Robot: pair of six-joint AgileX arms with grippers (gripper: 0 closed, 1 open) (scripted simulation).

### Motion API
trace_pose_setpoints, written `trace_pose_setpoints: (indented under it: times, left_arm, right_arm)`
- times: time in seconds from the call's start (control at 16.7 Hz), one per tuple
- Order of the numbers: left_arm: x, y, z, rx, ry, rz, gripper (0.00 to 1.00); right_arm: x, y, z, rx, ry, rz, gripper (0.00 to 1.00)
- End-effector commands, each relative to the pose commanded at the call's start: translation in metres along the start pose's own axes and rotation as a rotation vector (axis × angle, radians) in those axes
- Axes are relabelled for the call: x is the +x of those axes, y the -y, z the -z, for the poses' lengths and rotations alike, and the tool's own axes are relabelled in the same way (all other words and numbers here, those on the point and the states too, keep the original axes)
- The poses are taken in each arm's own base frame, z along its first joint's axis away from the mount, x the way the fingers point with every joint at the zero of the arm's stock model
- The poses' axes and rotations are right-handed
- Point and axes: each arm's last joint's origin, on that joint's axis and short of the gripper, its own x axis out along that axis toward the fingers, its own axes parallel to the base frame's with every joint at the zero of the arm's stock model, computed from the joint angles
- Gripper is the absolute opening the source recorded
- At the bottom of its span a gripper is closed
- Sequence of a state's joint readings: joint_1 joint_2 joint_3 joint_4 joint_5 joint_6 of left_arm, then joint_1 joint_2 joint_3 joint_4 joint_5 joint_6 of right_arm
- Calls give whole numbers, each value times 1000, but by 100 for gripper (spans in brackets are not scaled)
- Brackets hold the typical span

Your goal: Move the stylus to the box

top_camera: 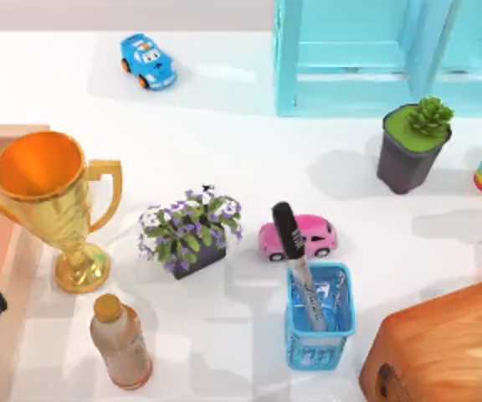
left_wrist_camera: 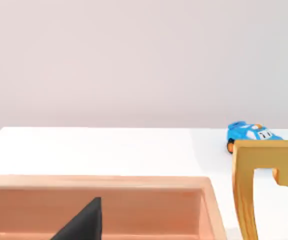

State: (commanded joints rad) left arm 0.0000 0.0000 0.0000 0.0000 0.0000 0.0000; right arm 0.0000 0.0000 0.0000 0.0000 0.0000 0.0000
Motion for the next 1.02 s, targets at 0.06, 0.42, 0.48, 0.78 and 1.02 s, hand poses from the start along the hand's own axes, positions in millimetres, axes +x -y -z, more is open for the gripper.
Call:
trace_pose_setpoints:
  times: [0.06,0.42,0.48,0.78,1.02]
  left_arm:
    - [0,0,0,0,0,0,100]
    - [4,11,-35,-43,58,107,100]
    - [7,15,-45,-65,64,148,100]
    - [36,54,-78,-232,-26,423,100]
    - [58,108,-68,-344,-261,651,100]
  right_arm:
    - [0,0,0,0,0,0,100]
    - [0,0,0,0,0,0,100]
    - [0,0,0,0,0,0,100]
    - [0,0,0,0,0,0,100]
    - [0,0,0,0,0,0,100]
